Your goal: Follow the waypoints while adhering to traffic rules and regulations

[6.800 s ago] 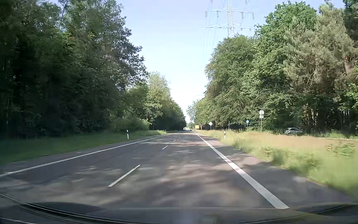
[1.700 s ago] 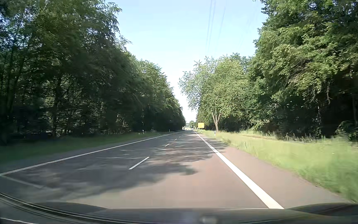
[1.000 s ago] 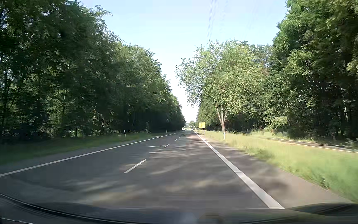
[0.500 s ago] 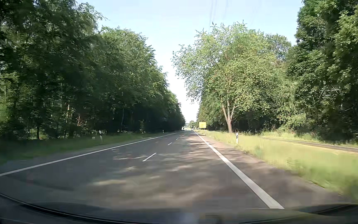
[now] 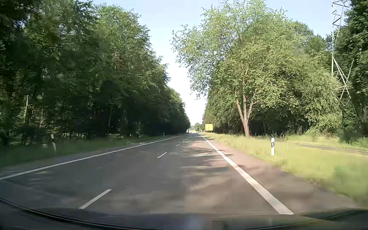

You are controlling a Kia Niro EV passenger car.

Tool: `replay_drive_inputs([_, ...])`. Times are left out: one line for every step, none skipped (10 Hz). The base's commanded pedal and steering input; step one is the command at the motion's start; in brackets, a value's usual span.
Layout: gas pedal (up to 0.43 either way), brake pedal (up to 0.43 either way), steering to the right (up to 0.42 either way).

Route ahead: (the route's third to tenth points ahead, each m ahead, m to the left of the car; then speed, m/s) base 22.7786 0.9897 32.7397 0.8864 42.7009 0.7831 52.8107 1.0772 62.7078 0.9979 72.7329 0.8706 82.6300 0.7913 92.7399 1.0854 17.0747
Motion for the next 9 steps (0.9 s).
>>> replay_drive_inputs([0.098,0.03,0.0])
replay_drive_inputs([0.098,0.03,0.001])
replay_drive_inputs([0.098,0.03,0.001])
replay_drive_inputs([0.098,0.024,0.0])
replay_drive_inputs([0.098,0.03,0.001])
replay_drive_inputs([0.098,0.03,0.001])
replay_drive_inputs([0.098,0.03,0.0])
replay_drive_inputs([0.098,0.024,0.0])
replay_drive_inputs([0.098,0.03,0.001])
